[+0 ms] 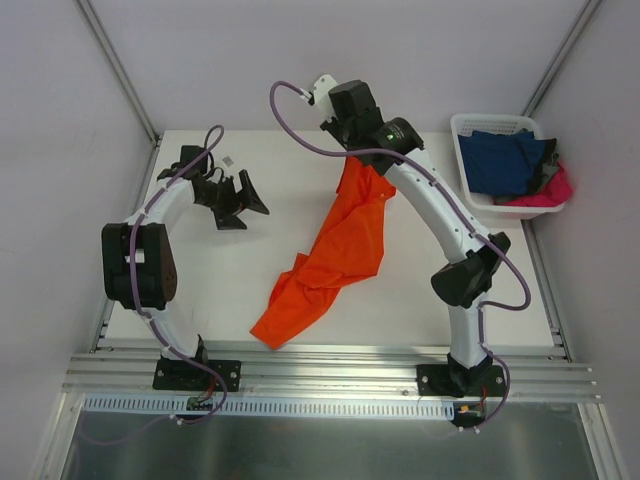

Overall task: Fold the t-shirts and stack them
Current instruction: Flatten out the tshirt

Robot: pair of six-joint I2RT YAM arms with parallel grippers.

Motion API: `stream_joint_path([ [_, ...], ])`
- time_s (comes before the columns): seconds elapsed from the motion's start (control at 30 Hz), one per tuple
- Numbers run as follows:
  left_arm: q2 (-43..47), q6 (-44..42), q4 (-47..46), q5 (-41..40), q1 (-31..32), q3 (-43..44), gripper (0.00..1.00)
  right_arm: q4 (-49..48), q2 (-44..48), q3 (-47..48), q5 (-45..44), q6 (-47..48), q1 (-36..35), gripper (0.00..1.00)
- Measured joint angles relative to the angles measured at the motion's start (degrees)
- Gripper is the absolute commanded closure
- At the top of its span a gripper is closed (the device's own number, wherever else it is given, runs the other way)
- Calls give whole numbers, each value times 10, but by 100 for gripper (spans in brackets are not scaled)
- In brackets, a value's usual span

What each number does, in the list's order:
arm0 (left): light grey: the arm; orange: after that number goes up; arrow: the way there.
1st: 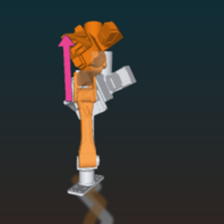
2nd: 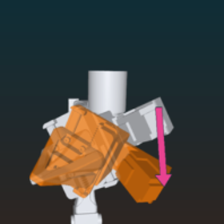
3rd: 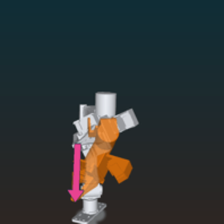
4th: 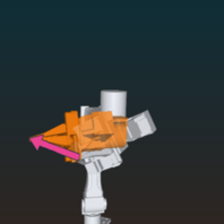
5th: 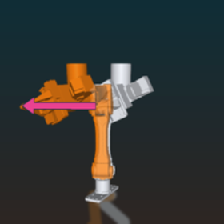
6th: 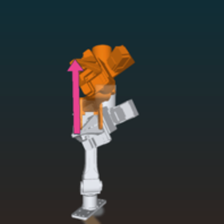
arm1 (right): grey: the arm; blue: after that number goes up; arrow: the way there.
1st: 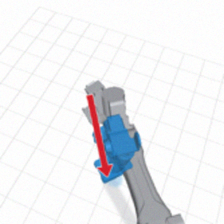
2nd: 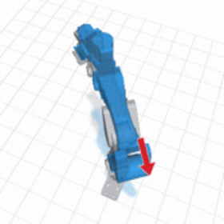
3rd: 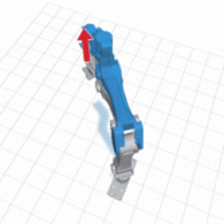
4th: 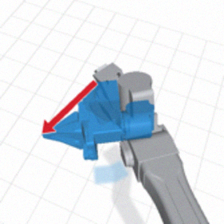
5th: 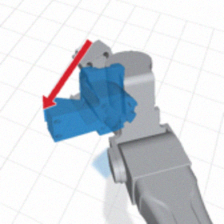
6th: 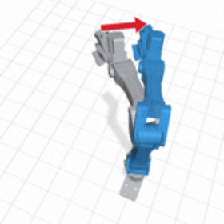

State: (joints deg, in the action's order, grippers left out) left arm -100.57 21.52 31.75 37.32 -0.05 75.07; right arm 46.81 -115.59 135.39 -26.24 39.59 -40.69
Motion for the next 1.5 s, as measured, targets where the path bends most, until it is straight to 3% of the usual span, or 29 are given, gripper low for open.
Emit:
stream_joint_path([
  [0.5, -122, 18, -3, 30, 81, 46, 14, -72, 50, -2, -61, 58, 18, 100],
  [0.97, -103, 12, -8, 9, 101, 74, 10, -183, 75, 39, -80, 144, -49, 99],
  [1.37, -116, -11, -9, -27, 110, 141, 10, -165, 98, 19, -100, 137, -2, 99],
  [1.5, -147, -16, -10, -37, 110, 169, 18, -148, 98, 7, -100, 129, 3, 99],
])
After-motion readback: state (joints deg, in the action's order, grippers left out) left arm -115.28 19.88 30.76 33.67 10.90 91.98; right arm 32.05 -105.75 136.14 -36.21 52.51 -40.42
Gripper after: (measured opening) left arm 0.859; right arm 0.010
